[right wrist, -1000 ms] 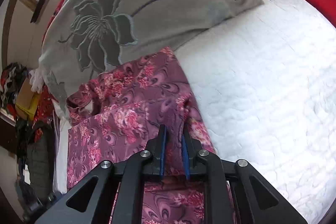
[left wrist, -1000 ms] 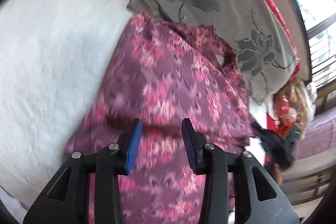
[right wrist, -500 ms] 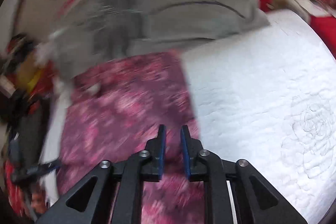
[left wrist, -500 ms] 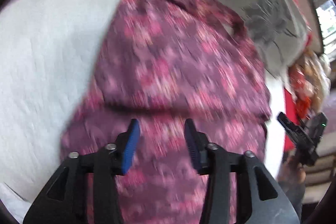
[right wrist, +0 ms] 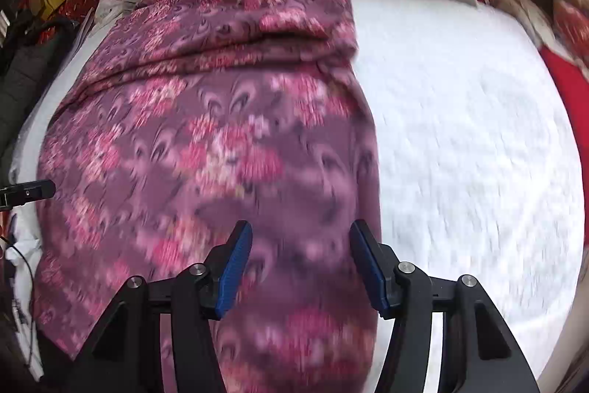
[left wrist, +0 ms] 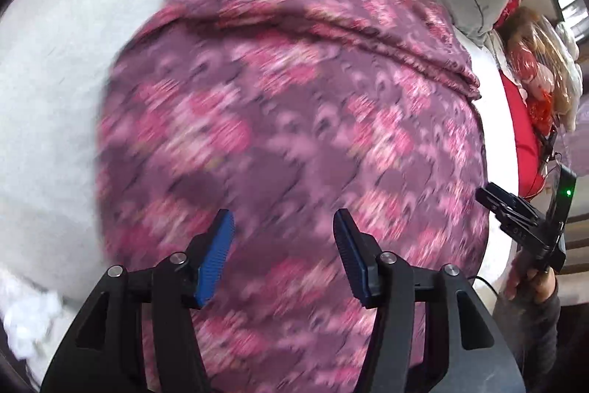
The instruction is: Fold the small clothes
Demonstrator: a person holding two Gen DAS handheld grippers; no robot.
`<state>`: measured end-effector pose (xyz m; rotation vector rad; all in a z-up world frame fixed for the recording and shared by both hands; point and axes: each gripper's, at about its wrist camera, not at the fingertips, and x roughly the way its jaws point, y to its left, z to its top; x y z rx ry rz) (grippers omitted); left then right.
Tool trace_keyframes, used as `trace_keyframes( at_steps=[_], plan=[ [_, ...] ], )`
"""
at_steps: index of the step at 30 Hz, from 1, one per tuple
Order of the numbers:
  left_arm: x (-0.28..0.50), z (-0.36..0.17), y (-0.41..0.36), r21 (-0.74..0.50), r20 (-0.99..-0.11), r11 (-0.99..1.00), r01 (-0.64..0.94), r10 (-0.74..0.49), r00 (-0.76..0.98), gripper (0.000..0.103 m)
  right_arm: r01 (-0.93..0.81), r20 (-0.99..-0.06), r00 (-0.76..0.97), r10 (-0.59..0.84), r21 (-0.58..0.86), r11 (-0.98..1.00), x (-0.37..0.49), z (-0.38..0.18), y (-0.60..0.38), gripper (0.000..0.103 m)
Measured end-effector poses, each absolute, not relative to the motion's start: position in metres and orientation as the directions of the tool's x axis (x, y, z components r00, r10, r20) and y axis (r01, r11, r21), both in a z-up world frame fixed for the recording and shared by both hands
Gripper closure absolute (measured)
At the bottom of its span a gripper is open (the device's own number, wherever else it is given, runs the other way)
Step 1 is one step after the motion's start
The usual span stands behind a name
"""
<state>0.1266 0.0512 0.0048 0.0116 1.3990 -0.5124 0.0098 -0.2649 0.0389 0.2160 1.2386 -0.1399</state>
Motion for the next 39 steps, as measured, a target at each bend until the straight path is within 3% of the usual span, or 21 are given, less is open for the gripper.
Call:
trace_keyframes(
  at_steps=[8,15,21,26,27,29,30,31,39],
  plan=[
    [0.085,-0.009,0.148,-0.295,-0.952,0.929,0.224,-0.305,0.009,0.048,0.344,-0.956,0.291,0.028,0.131,0.930,-0.090,0.040,-0.303,0.045],
    [0.046,-0.028,0.183,-0.393,-0.919,0.903,0.171,-0.380,-0.103,0.048,0.437,-0.920,0.327,0.216,0.350,0.829,-0.155,0.013,-0.315,0.045],
    [0.035,-0.029,0.200,-0.450,-0.891,0.886,0.111,-0.436,-0.128,0.045,0.473,-0.795,0.444,0.413,0.599,0.645,-0.176,-0.016,-0.322,0.043],
    [0.025,-0.025,0.200,-0.459,-0.886,0.881,0.112,-0.446,-0.123,0.042,0.423,-0.710,0.481,0.514,0.702,0.574,-0.173,-0.023,-0.313,0.043],
    [0.022,-0.022,0.198,-0.447,-0.893,0.885,0.127,-0.435,-0.111,0.044,0.408,-0.705,0.481,0.522,0.706,0.578,-0.173,-0.022,-0.310,0.045],
    [0.016,-0.013,0.190,-0.401,-0.916,0.896,0.190,-0.393,-0.080,0.079,0.371,-0.696,0.484,0.531,0.712,0.596,-0.170,-0.016,-0.304,0.066],
    [0.014,-0.009,0.189,-0.403,-0.915,0.891,0.208,-0.396,-0.073,0.086,0.355,-0.698,0.482,0.530,0.708,0.610,-0.171,-0.012,-0.301,0.089],
    [0.012,-0.003,0.187,-0.412,-0.911,0.884,0.222,-0.408,-0.066,0.097,0.332,-0.697,0.489,0.525,0.705,0.627,-0.170,-0.005,-0.298,0.093],
    [0.027,0.047,0.175,-0.617,-0.775,0.754,0.224,-0.632,-0.004,0.097,0.197,-0.602,0.622,0.500,0.739,0.644,-0.152,0.060,-0.294,0.093]
  ],
)
